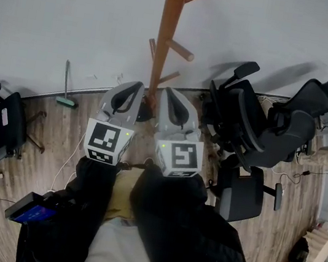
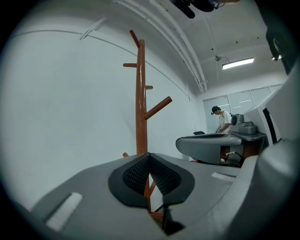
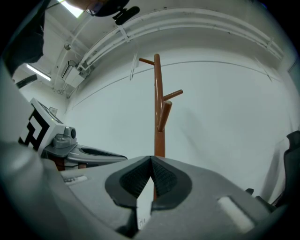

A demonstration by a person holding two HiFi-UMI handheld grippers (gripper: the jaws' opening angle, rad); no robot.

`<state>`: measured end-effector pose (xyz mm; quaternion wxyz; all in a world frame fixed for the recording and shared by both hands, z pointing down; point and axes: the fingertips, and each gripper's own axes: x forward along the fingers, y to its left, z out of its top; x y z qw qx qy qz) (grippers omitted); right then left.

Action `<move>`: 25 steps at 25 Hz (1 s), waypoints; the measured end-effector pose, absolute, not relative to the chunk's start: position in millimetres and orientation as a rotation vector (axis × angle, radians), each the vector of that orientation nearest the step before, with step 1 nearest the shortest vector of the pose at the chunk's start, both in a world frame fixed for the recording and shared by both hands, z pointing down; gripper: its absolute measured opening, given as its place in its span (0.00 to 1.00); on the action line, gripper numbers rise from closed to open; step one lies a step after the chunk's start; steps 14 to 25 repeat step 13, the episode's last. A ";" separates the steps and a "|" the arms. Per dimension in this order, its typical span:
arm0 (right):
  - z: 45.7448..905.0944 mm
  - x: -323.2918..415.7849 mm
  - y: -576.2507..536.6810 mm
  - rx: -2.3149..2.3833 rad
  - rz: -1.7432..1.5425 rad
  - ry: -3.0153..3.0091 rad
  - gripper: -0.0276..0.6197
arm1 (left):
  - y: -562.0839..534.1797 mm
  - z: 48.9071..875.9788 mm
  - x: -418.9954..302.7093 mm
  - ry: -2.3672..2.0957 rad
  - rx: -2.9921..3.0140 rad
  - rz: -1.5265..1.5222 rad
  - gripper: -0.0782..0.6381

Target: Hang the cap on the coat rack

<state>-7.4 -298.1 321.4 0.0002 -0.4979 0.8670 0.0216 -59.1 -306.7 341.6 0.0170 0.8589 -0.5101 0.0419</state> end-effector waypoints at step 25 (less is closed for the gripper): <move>325.1 -5.9 -297.3 -1.596 0.048 2.725 0.03 | -306.6 344.7 -58.1 -1.577 2.663 0.133 0.11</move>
